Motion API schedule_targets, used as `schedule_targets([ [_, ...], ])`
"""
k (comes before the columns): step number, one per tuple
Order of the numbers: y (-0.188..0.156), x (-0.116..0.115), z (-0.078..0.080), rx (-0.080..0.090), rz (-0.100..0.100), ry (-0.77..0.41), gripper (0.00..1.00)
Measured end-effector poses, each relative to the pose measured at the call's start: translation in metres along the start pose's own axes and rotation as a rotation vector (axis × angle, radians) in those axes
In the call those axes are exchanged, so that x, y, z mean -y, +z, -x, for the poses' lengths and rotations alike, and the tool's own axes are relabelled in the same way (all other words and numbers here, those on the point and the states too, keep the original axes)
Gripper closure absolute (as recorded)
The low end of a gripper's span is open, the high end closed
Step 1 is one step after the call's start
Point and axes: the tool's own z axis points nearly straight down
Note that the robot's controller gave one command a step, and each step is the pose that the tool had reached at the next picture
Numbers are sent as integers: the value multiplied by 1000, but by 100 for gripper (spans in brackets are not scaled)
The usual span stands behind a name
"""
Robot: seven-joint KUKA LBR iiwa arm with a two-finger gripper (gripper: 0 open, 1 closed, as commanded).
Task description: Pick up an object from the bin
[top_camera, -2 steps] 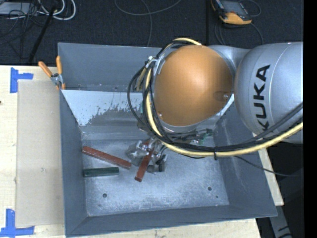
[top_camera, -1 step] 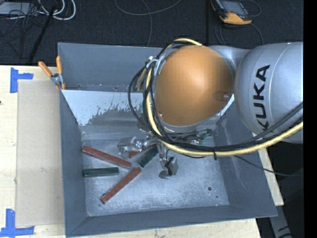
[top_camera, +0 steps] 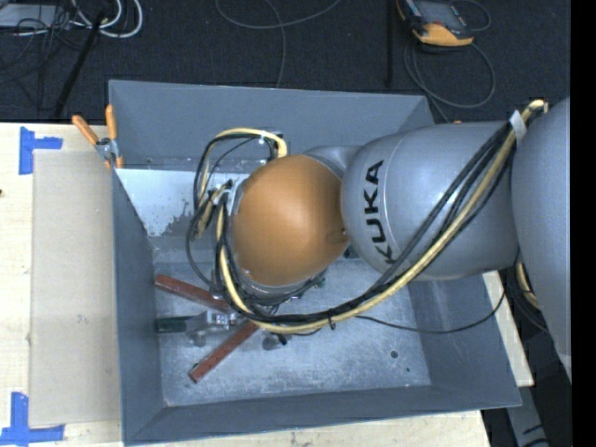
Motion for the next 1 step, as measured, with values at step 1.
schedule_targets([
  [1,64,-8,16,1,0,-190,0],
])
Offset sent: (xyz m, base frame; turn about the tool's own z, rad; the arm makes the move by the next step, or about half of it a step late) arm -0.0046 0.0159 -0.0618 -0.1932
